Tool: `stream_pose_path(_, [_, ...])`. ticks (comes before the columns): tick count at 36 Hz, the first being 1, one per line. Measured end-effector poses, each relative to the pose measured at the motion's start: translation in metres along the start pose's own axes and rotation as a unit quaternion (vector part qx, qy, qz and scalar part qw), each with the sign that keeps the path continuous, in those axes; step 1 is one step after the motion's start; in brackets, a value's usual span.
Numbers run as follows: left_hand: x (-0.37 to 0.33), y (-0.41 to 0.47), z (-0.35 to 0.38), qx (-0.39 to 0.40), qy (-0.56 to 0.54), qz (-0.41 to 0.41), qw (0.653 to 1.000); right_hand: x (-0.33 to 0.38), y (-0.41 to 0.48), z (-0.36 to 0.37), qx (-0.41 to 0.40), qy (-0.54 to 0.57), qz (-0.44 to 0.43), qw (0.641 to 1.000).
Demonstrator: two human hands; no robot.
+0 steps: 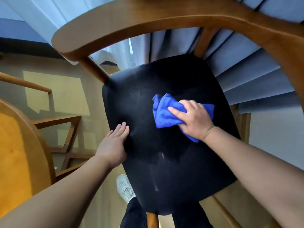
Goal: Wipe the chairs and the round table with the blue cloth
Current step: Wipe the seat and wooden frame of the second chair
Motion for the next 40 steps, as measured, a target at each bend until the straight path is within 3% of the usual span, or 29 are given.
stream_pose_path(5, [-0.002, 0.003, -0.002, 0.003, 0.007, 0.001, 1.0, -0.057, 0.034, -0.016, -0.034, -0.003, 0.139, 0.99])
stream_pose_path(14, [-0.007, 0.003, -0.009, 0.029, 0.056, 0.003, 0.998, -0.064, 0.035, -0.015, -0.049, 0.01, 0.216, 0.975])
stream_pose_path(19, [-0.028, 0.016, -0.041, -0.072, 0.122, 0.065, 0.988, -0.059, 0.031, -0.013, -0.049, 0.013, 0.207, 0.977])
stream_pose_path(23, [-0.061, 0.05, -0.038, -0.048, 0.115, 0.146, 0.981, -0.057, 0.028, -0.013, -0.046, 0.012, 0.207, 0.977])
stream_pose_path(31, [-0.062, 0.067, -0.02, -0.01, 0.079, 0.097, 0.992, -0.062, 0.031, -0.011, -0.024, 0.001, 0.19, 0.981])
stream_pose_path(36, [-0.061, 0.068, -0.022, -0.001, 0.075, 0.097, 0.992, -0.105, 0.029, -0.019, -0.044, 0.024, 0.295, 0.954])
stream_pose_path(40, [-0.06, 0.069, -0.023, 0.002, 0.062, 0.097, 0.993, -0.114, 0.028, -0.018, -0.054, 0.02, 0.303, 0.951])
Point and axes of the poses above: each hand's wrist, its own y-axis towards the middle knuckle, its own z-axis out of the palm, x = y × z, the point moved 9 cm from there along y, towards the middle knuckle, and after that the axes turned 15 degrees about z, right-handed, at the moved point
